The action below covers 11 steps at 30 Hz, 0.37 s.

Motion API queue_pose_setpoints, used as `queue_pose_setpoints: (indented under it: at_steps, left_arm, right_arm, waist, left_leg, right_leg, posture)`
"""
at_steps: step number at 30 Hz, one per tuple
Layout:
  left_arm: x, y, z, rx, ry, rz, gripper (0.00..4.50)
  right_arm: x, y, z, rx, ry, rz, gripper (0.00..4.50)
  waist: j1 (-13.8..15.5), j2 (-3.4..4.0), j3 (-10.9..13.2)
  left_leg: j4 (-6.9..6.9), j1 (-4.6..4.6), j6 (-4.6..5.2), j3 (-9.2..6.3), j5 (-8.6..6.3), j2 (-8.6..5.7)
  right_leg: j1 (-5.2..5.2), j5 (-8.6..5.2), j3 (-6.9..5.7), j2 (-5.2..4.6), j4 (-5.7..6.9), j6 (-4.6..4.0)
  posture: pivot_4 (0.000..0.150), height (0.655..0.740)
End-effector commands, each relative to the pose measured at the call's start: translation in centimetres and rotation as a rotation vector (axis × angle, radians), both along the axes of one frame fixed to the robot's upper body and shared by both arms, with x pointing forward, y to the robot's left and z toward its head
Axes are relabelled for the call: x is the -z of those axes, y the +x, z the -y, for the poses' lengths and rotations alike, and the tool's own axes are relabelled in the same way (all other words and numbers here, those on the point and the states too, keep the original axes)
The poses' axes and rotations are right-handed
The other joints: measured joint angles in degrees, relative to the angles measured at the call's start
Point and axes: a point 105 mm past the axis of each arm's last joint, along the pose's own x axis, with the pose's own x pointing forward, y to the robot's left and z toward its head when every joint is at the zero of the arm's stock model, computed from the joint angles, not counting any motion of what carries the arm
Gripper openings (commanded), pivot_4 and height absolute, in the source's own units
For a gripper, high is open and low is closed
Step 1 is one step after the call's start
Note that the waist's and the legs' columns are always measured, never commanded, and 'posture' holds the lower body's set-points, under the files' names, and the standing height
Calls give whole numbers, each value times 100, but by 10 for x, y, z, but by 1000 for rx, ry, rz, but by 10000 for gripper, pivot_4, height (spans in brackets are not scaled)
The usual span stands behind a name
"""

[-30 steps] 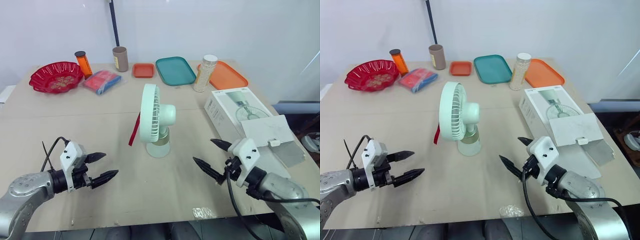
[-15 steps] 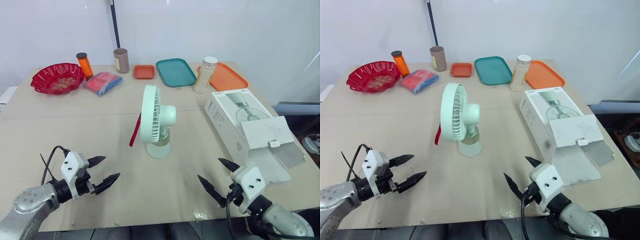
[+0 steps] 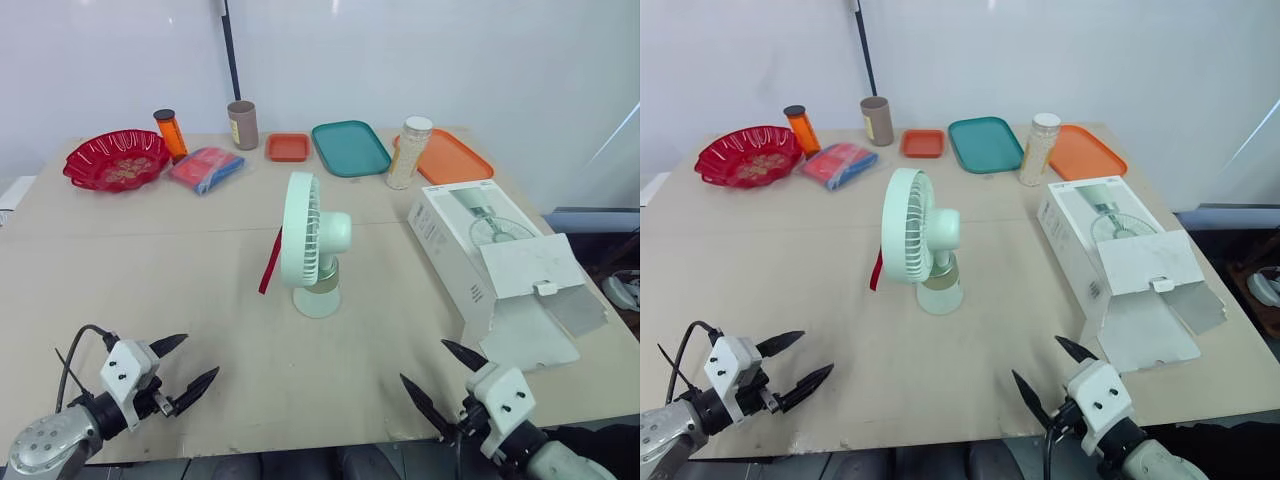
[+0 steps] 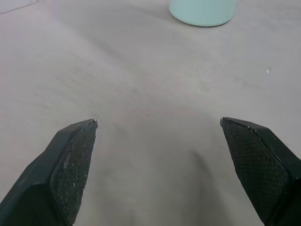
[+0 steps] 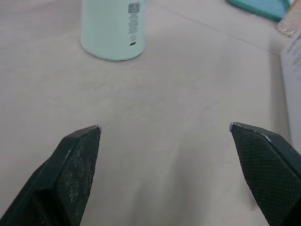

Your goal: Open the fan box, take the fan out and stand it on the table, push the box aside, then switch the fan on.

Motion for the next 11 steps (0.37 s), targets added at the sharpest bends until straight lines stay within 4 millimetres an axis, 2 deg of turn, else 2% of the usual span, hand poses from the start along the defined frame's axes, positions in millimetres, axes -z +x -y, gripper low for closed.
queue_pose_setpoints:
  at_steps: [1, 6, 11]
  left_arm:
    - [-8, -4, 2, 12, 11, 45, 44607]
    - [-14, 1, 5, 13, 8, 62, 44607]
    - [-11, 4, 0, 10, 41, 57, 44607]
  right_arm:
    - [-7, 1, -1, -20, -6, 29, 45000]
    - [-13, 8, -3, -46, -7, 44, 45000]
    - [-10, 9, -2, -57, -7, 36, 45000]
  waist:
    - [0, -3, -4]
    - [0, -5, -5]
    - [0, -5, -5]
  left_leg:
    - [-6, 15, -5, 1, -3, 0]
    - [-11, 30, -17, 4, -18, 0]
    - [-11, 32, -17, 3, -18, 0]
  right_leg:
    - [13, -14, 0, 0, 0, 8]
    - [24, -24, 4, -1, 0, -3]
    - [26, -24, 5, 0, 0, -3]
  posture:
    - [1500, 7400]
    - [1500, 7400]
    - [1500, 7400]
